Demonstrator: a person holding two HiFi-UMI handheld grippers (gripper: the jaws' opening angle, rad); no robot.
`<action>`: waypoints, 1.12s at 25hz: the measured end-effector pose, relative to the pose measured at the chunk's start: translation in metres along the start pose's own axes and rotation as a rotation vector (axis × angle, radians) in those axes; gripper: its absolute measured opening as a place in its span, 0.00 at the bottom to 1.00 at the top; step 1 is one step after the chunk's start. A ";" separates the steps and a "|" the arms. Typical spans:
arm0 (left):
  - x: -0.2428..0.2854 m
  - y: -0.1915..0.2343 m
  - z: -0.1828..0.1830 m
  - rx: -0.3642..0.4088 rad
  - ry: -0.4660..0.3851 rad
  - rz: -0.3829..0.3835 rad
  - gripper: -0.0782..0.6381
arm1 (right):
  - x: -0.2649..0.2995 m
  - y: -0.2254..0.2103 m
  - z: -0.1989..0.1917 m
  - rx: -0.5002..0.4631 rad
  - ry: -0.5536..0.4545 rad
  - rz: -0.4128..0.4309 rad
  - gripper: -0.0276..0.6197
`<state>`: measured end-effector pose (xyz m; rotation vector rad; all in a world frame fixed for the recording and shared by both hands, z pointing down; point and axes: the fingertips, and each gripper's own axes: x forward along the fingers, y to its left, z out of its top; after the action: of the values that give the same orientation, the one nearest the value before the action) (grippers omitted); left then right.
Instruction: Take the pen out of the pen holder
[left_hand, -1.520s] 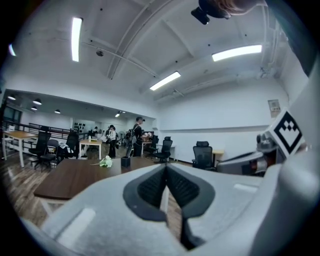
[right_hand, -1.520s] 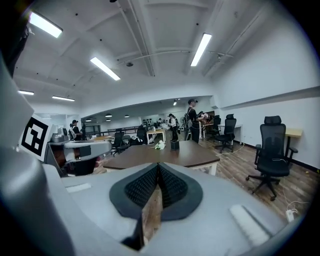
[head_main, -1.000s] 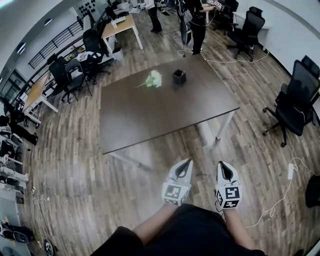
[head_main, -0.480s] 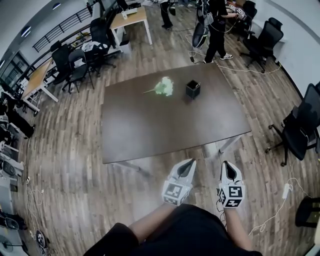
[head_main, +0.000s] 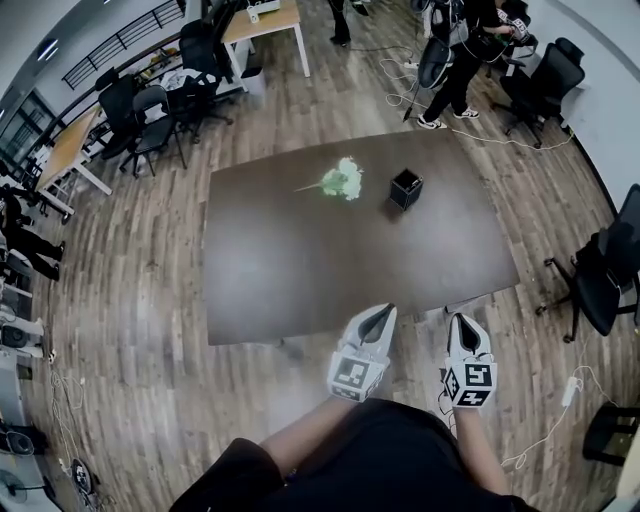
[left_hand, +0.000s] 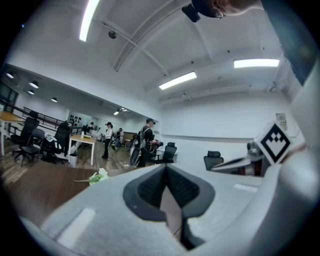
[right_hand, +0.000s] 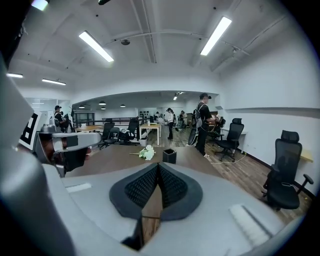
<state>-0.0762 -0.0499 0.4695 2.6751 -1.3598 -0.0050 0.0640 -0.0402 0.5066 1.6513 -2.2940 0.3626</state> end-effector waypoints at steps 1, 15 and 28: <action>0.005 0.013 0.000 0.001 -0.003 0.006 0.11 | 0.011 0.003 0.003 -0.007 0.004 0.002 0.04; 0.036 0.069 -0.012 -0.067 0.016 0.021 0.11 | 0.087 0.022 0.016 -0.066 0.059 0.046 0.04; 0.137 0.102 -0.021 -0.104 0.076 0.112 0.11 | 0.192 -0.041 0.050 -0.030 0.029 0.169 0.05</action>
<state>-0.0758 -0.2173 0.5112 2.4852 -1.4423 0.0368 0.0409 -0.2393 0.5333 1.4324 -2.4125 0.3849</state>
